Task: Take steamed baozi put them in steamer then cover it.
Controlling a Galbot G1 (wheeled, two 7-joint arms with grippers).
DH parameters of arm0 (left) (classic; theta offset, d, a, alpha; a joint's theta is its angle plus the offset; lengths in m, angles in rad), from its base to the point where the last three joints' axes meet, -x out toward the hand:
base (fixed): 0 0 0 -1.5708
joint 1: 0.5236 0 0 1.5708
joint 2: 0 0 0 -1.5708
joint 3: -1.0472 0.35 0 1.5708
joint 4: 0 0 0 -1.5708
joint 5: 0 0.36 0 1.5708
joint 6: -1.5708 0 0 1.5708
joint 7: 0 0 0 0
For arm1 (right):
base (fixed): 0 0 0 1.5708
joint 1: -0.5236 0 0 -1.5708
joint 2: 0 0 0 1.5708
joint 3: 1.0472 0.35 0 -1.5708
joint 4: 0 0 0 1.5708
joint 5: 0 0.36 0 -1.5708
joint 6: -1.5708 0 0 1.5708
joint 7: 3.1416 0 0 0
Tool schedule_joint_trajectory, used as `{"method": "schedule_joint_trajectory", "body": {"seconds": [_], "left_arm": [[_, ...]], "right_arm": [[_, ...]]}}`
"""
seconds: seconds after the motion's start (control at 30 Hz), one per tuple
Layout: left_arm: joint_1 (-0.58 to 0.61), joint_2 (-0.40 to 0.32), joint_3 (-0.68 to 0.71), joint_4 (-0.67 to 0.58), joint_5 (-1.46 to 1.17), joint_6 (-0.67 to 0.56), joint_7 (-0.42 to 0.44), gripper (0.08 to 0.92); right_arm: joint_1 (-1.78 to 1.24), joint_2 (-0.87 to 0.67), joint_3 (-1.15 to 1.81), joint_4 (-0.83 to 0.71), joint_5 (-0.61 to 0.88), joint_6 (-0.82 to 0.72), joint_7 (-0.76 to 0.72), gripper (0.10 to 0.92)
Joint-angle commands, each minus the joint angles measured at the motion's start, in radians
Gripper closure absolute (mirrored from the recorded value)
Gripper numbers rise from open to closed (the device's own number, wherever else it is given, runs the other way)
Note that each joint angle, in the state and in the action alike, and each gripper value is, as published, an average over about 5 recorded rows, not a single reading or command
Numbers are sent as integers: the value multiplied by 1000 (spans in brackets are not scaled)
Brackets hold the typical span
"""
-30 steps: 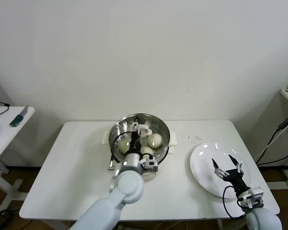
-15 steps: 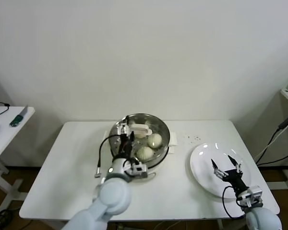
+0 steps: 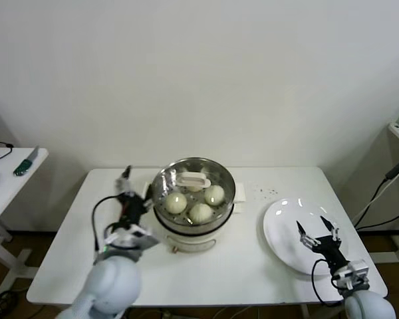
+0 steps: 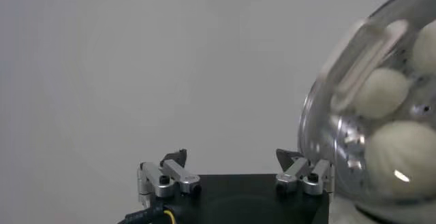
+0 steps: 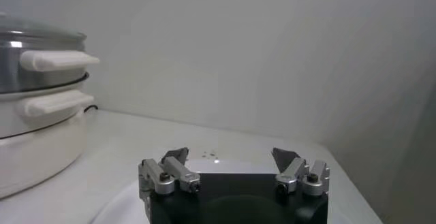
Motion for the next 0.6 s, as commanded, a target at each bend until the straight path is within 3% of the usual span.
{"method": "schedule_joint_trajectory", "body": {"seconds": [0.03,0.27,0.6], "left_arm": [[317,-130,-423,2,-687,-598,-178,177],[367,-229,-497,110,-818,-730,-125,177],[383,-251,-501,171,-869,-768,-93,177]], "right_arm": [[-25,5,16,33,6,11,7,203],[-50,4,15,55,16,25,1,203],[-56,4,11,44,27,48,-10,203]]}}
